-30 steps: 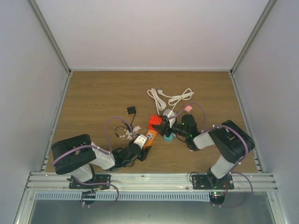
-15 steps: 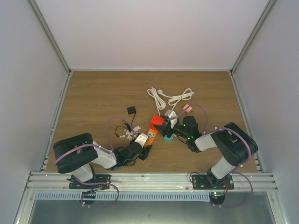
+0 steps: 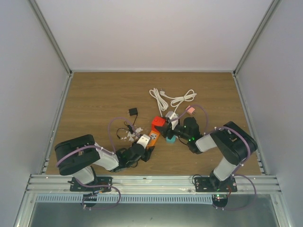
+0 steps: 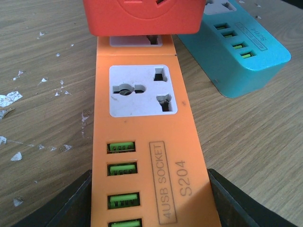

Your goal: Insert the plug

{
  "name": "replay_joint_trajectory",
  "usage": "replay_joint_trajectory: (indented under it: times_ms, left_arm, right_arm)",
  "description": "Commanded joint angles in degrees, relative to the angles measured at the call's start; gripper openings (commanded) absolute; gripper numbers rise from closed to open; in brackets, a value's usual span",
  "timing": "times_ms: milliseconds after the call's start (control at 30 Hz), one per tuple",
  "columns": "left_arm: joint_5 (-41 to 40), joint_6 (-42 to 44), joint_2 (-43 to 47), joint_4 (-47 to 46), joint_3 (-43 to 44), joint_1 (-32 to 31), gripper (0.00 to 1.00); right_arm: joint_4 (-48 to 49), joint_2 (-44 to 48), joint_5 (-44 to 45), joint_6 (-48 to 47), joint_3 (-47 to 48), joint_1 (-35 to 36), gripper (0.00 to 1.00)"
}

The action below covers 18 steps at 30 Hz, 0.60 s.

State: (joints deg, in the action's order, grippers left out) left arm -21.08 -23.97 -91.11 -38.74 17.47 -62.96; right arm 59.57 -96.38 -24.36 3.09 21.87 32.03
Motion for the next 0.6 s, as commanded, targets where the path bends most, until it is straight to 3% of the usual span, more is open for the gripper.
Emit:
replay_joint_trajectory:
  times_ms: [0,300,567]
  left_arm:
    - [-0.91,-2.22,-1.54,4.47,-0.59,0.67,0.15]
    - [-0.6,-2.14,-1.31,4.29,-0.91,0.73,0.15]
    - [0.22,-1.32,-2.68,4.64,0.41,0.78,0.15]
  right_arm:
    - [-4.12,-0.13,3.4,-2.0,-1.63,0.66,0.01]
    - [-2.48,-6.11,4.64,-1.62,-1.45,1.43,0.0]
    - [-6.72,-9.35,7.79,-2.56,0.73,3.04,0.0]
